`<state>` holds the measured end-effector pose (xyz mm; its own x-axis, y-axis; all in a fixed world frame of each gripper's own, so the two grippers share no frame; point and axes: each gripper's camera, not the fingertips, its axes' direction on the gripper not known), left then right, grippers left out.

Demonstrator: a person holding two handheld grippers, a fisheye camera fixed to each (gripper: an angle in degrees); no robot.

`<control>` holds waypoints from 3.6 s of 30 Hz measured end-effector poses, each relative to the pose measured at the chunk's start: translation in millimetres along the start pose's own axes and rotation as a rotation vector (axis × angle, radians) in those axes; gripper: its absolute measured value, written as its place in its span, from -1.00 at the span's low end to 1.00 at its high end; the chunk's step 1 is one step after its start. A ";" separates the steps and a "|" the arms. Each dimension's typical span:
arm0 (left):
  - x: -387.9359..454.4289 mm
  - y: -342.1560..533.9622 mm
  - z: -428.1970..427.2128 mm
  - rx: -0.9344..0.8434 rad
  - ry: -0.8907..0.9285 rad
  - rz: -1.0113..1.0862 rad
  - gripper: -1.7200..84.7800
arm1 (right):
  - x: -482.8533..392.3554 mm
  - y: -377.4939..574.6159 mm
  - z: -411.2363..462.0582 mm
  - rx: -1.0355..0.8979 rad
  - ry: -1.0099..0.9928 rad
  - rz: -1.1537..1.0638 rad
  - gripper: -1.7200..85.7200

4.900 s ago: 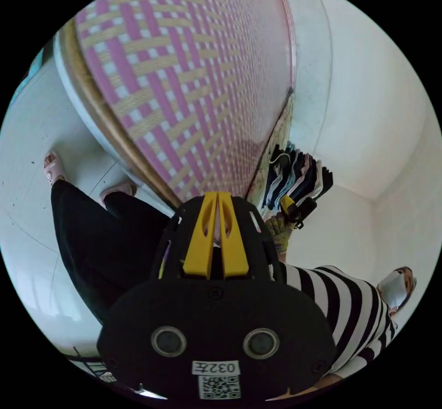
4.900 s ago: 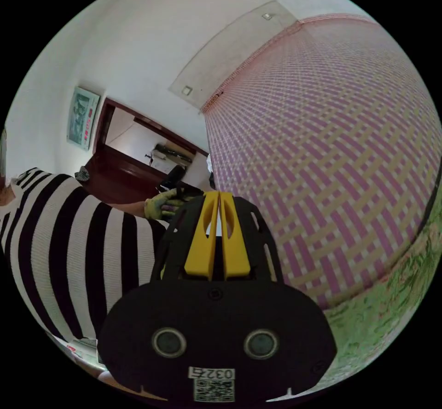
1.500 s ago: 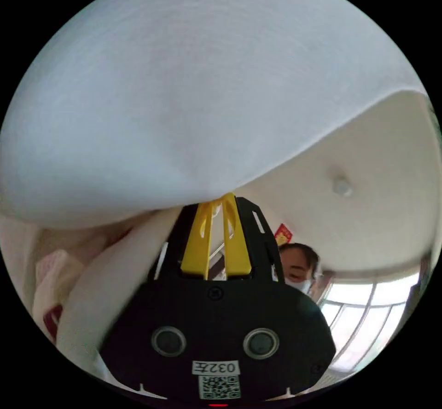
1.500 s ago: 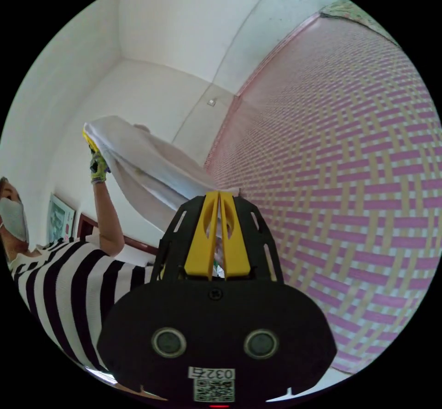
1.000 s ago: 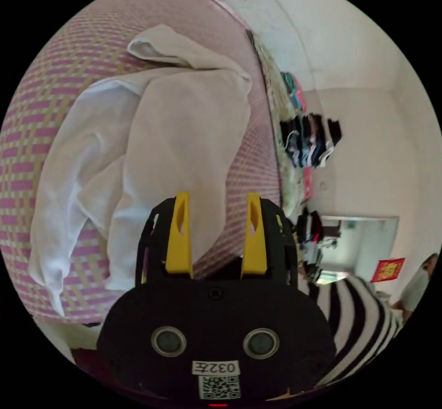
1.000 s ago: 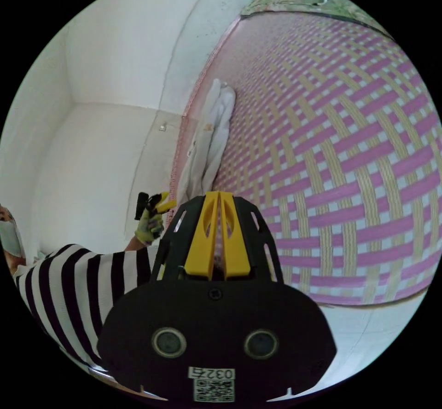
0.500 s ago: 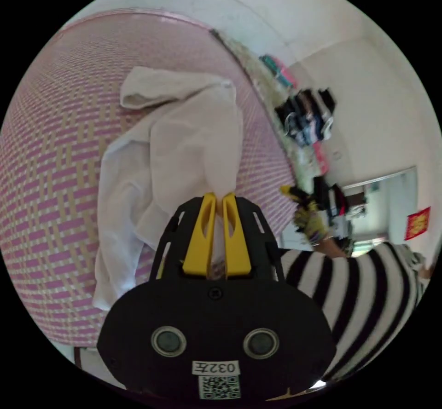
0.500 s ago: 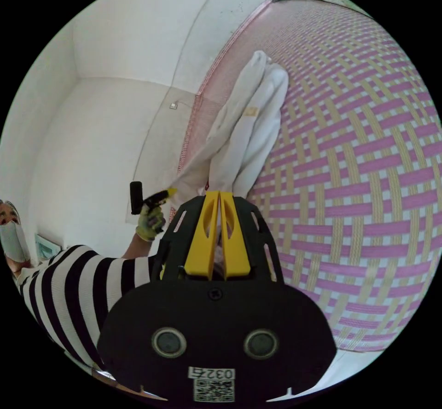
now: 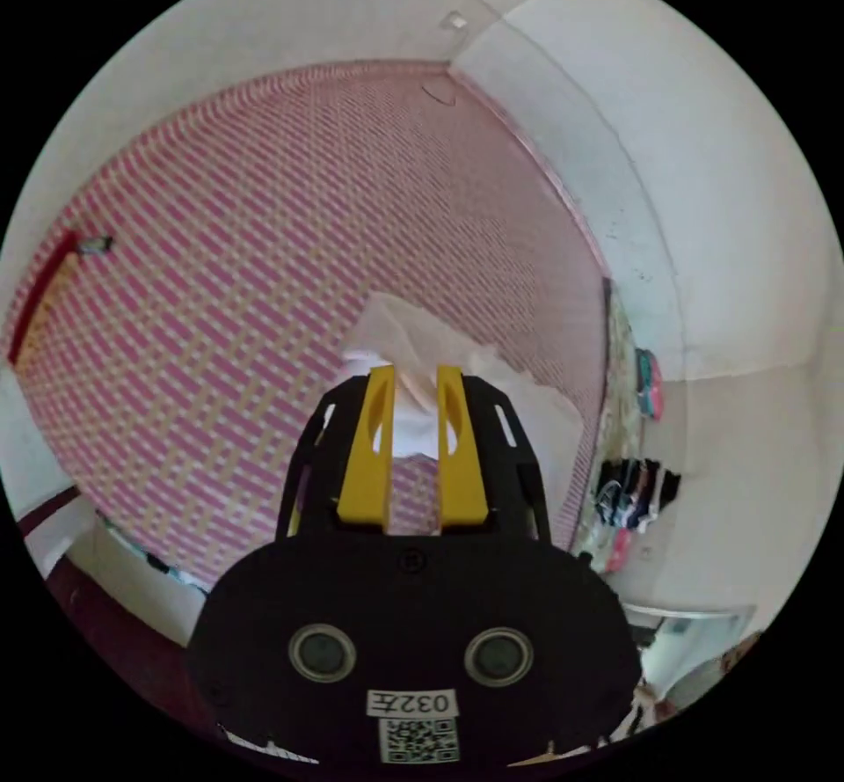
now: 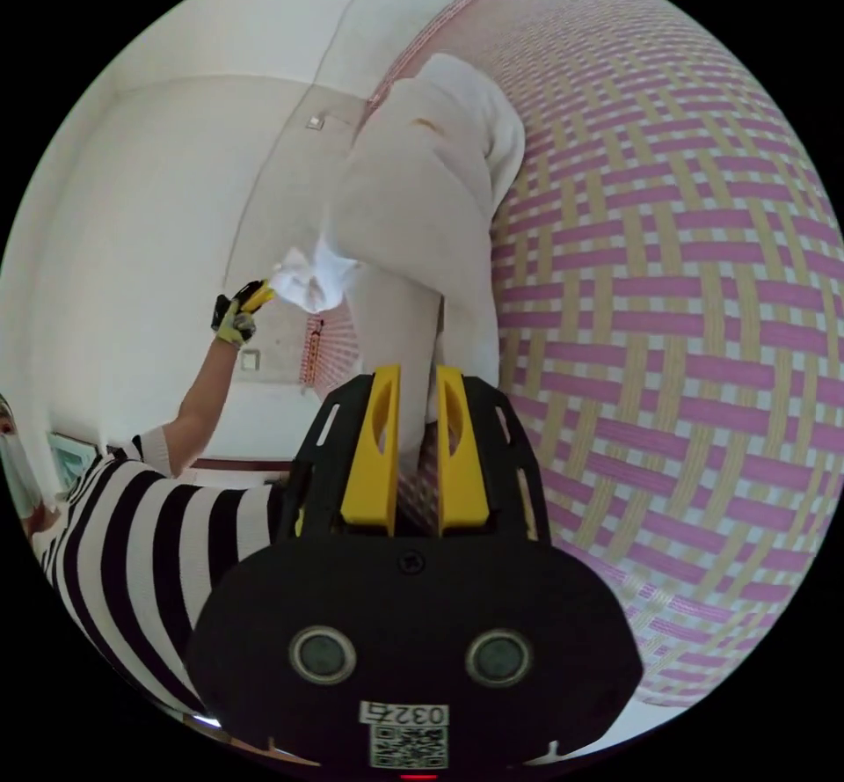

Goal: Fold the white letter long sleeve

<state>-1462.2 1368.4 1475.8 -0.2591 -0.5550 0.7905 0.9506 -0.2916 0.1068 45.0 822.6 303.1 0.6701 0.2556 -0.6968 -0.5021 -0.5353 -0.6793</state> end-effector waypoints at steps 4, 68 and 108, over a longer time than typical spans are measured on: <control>-60.8 54.9 74.4 -0.117 0.209 -0.091 -0.89 | -13.1 -5.4 12.1 -0.028 0.000 -0.036 -0.81; 12.9 279.8 142.3 -0.481 0.317 0.296 -0.92 | -70.3 68.4 78.9 -0.090 0.118 -0.087 -0.76; 57.6 381.0 180.6 -0.532 0.410 0.202 -0.97 | -57.9 199.9 36.0 -0.348 0.629 -0.257 -0.95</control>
<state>-1084.0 1366.1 1671.0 -0.2295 -0.8569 0.4615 0.8010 -0.4357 -0.4106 -113.8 729.8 199.4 0.9800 -0.0445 -0.1939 -0.1572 -0.7703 -0.6180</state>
